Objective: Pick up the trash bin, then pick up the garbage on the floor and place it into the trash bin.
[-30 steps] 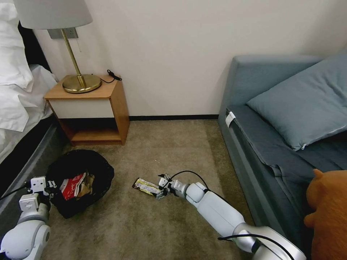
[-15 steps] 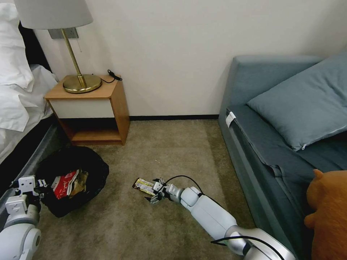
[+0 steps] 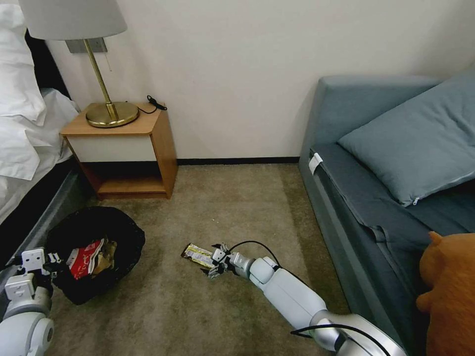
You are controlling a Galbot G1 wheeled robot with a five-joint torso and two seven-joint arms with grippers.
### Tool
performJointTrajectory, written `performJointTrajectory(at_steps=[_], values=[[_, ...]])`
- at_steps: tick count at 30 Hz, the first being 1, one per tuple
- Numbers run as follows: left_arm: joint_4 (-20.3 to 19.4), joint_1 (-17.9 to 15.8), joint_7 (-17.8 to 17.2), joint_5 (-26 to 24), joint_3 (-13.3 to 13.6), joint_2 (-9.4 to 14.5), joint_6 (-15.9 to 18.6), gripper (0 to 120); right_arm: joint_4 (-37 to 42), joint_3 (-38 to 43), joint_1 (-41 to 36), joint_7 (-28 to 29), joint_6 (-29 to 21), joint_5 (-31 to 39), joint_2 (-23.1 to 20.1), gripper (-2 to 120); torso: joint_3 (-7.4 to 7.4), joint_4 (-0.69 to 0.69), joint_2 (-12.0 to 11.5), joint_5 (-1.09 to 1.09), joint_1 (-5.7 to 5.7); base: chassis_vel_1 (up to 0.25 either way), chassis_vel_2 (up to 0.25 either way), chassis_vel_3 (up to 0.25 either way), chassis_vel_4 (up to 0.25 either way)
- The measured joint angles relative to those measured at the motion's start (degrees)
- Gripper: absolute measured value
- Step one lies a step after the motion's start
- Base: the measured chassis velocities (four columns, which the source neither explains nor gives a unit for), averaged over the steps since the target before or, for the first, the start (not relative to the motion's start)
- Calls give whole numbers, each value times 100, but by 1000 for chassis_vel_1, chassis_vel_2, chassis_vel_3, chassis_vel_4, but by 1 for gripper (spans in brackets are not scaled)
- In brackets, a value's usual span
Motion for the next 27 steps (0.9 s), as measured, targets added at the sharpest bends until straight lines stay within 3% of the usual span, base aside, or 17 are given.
performJointTrajectory(at_steps=[27], values=[[37, -2, 15, 98, 16, -192, -55, 1, -23, 4, -65, -84, -10, -122, -44, 100, 0, 0, 0, 0, 0, 0, 0, 0, 0]])
